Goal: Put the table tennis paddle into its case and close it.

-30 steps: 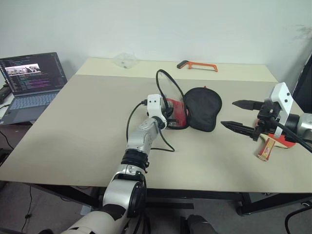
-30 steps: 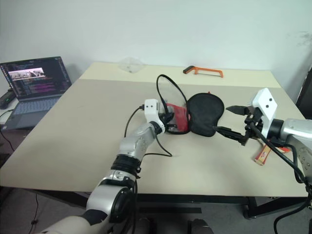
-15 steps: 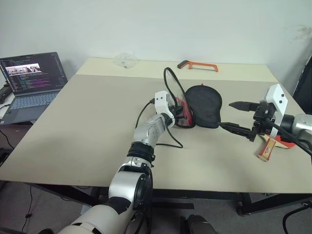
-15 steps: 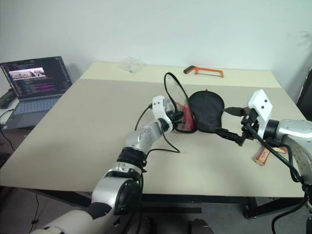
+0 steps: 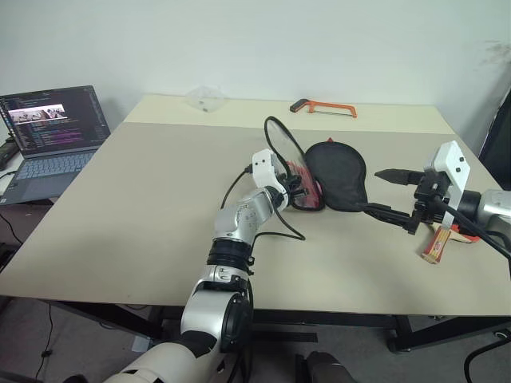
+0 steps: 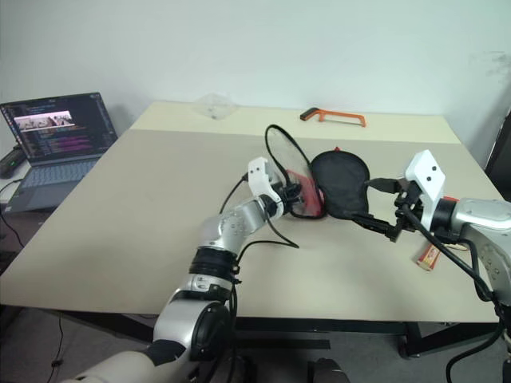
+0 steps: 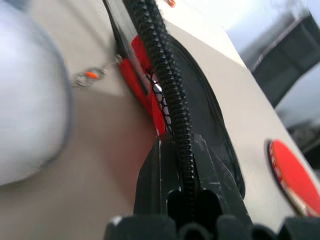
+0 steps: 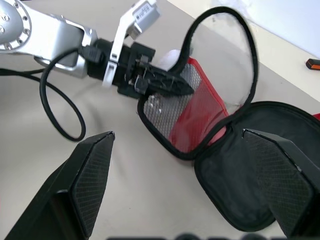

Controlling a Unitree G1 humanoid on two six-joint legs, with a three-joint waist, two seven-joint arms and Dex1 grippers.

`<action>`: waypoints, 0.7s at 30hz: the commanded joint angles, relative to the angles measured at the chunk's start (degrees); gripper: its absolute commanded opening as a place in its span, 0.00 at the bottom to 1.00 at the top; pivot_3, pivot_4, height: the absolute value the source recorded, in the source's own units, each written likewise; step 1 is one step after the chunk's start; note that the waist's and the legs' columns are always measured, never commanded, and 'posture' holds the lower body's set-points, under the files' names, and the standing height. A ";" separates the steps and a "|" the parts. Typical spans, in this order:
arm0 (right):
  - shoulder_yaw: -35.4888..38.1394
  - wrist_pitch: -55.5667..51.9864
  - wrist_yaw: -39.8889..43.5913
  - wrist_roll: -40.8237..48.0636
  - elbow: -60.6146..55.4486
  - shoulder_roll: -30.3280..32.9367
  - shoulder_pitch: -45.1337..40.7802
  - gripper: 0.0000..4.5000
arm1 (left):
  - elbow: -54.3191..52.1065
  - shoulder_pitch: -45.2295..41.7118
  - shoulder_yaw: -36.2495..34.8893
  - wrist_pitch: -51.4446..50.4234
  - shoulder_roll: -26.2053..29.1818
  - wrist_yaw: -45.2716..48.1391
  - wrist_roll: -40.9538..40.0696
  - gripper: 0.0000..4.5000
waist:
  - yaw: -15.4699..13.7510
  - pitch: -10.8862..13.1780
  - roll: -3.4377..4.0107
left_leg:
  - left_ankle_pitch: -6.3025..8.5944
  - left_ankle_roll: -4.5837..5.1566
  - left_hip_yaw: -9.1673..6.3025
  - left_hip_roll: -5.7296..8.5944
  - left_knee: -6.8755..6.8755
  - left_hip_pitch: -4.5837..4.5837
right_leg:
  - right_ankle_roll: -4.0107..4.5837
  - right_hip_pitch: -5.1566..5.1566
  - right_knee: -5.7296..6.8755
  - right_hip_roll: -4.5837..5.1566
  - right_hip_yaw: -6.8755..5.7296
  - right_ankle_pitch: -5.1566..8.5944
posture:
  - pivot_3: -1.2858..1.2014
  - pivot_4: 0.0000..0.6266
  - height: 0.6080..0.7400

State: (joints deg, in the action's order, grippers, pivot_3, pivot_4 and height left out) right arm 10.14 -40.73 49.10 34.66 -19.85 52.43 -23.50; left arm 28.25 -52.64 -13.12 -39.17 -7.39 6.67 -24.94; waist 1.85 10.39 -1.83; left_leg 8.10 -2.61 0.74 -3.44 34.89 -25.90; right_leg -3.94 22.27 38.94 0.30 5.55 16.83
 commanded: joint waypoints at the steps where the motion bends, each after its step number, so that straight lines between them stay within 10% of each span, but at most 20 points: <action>1: 1.80 0.33 -0.09 0.30 -1.13 0.45 -0.61 1.00 | -4.85 1.49 0.77 -2.18 -4.76 -1.92 -2.48 0.01 | 0.00 0.00 0.00 | 0.00 0.00 0.00 0.00 0.00 0.00 | 0.00 0.00 0.00 0.00 0.00 0.00 | 0.52 0.24 1.00; 10: 0.82 0.09 -0.04 0.12 -0.76 0.24 -1.09 1.00 | -7.92 4.01 2.51 -7.06 -5.36 -4.44 -5.08 0.01 | 0.00 0.00 0.00 | 0.00 0.00 -0.01 0.01 0.00 0.00 | 0.00 0.00 -0.01 0.00 0.00 0.00 | 0.52 0.24 1.00; 21: -2.13 -9.70 -11.01 -5.77 4.09 -0.75 -2.75 1.00 | -12.34 4.99 5.01 -11.66 -0.24 -3.06 -7.16 0.81 | 0.05 0.00 0.00 | 0.00 0.00 -0.01 0.01 0.00 0.00 | 0.16 0.01 -0.01 0.00 0.01 -0.09 | 0.52 0.24 1.00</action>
State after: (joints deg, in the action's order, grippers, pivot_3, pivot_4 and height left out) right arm 7.60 -48.96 40.33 30.03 -15.57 51.57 -24.78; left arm 19.30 -48.16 -9.26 -49.56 -6.87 2.05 -31.43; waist 1.90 10.39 -1.83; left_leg 8.10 -2.61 0.73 -3.43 34.88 -25.90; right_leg -3.75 22.28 38.93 0.30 5.57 16.72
